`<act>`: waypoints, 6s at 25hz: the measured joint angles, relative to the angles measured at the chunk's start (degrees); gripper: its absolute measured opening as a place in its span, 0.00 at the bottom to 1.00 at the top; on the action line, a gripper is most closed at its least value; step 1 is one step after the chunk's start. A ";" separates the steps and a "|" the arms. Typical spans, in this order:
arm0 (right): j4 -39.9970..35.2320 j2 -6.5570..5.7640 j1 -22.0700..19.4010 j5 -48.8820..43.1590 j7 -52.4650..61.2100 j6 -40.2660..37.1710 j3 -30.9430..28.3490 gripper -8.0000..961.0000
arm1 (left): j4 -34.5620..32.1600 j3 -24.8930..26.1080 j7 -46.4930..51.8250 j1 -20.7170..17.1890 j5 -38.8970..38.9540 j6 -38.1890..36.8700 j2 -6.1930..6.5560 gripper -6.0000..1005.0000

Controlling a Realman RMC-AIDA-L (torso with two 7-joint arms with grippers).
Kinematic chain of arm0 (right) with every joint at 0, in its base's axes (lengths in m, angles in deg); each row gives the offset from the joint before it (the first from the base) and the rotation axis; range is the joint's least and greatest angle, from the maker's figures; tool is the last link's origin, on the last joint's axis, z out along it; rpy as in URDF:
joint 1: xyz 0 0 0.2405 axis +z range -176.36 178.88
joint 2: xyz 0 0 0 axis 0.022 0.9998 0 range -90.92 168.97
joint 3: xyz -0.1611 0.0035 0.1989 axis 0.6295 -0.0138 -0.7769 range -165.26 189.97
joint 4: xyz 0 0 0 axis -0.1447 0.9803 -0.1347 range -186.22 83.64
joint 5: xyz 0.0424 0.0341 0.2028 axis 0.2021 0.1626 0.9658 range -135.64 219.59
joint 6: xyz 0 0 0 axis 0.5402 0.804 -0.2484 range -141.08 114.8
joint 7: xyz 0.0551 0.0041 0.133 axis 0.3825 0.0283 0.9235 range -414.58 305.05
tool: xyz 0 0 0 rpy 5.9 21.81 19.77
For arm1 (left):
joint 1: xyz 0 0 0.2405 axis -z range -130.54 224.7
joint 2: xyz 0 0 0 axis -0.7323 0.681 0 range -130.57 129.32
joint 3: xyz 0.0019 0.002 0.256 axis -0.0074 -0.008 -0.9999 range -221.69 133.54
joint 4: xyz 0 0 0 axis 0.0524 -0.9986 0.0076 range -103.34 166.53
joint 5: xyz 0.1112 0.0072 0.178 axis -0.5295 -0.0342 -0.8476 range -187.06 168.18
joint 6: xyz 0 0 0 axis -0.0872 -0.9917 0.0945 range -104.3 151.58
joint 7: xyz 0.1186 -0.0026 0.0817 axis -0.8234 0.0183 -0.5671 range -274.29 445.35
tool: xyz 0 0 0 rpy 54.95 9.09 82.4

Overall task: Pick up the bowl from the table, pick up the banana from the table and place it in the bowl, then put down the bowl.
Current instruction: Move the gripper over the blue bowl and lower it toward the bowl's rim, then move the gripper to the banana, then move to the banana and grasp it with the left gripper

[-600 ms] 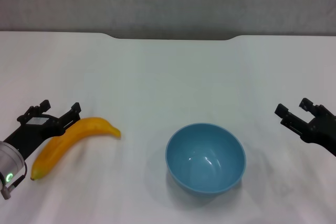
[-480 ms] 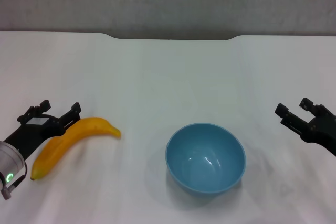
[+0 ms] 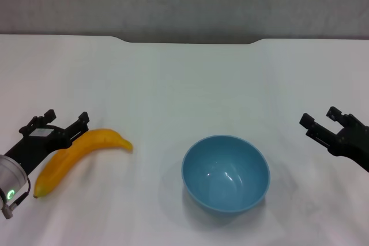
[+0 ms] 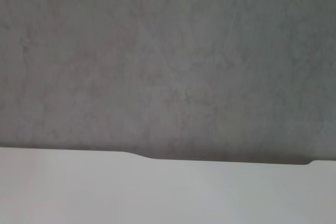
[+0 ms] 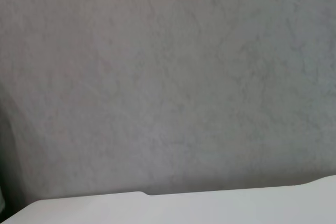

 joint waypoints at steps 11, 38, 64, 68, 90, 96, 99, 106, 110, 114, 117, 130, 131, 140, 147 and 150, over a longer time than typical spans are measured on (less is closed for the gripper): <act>1.07 -0.32 0.01 -0.75 1.10 -0.40 0.05 0.92 | -0.09 0.09 -0.15 0.00 0.00 -0.26 0.00 0.90; 33.60 -1.55 17.28 -85.34 80.96 0.15 -15.47 0.92 | -0.51 0.88 0.02 0.28 -0.10 -0.37 0.06 0.90; 15.78 -0.37 31.07 -99.80 92.64 3.11 -11.64 0.92 | -0.09 1.34 0.19 0.70 0.00 -0.29 0.00 0.90; 13.50 -0.24 31.83 -99.77 92.77 3.11 -10.73 0.92 | -0.09 1.32 0.20 0.80 0.00 -0.31 0.00 0.90; 9.90 0.15 31.31 -99.44 93.19 -2.26 -6.70 0.76 | -0.19 1.32 0.21 1.16 0.00 -0.38 0.00 0.90; 10.17 0.19 31.24 -97.86 93.08 -4.42 -4.56 0.39 | -0.18 1.32 0.21 1.24 0.00 -0.37 0.00 0.90; 10.25 0.18 31.09 -97.84 92.91 -5.21 -4.32 0.26 | -0.20 1.32 0.21 1.22 0.00 -0.37 0.00 0.90; 10.36 0.17 30.86 -97.84 92.81 -7.03 -2.71 0.06 | -0.32 1.32 0.21 1.25 0.00 -0.37 0.00 0.90; 10.57 0.17 30.65 -97.72 92.82 -7.79 -2.45 0.03 | -0.41 1.32 0.21 1.11 0.00 -0.37 0.00 0.90; 14.11 0.18 27.95 -96.54 92.44 -8.29 -2.39 0.03 | -0.19 0.82 0.34 0.88 -0.49 -0.37 0.03 0.90; 19.34 0.17 24.11 -95.85 92.62 -8.55 -2.41 0.03 | 1.06 0.11 3.51 1.00 -3.20 -0.37 0.53 0.90; 28.75 0.11 18.66 -93.89 93.08 -8.87 -0.09 0.03 | 9.89 1.37 28.83 3.41 -32.88 -4.05 7.67 0.90; 29.18 0.10 18.50 -93.69 93.02 -8.88 -0.04 0.03 | 10.23 1.38 32.09 4.20 -36.70 -4.14 8.44 0.90; 30.98 0.17 17.23 -93.36 92.98 -8.71 0.61 0.03 | 14.34 6.38 43.24 7.38 -64.24 -9.88 8.01 0.89; 32.47 0.13 16.21 -92.25 92.97 -8.55 0.76 0.03 | 14.79 8.24 54.32 9.26 -83.41 -14.16 5.55 0.88; 32.83 0.11 15.65 -92.22 92.96 -8.76 0.76 0.03 | 14.86 10.74 54.75 9.28 -87.67 -15.24 4.37 0.88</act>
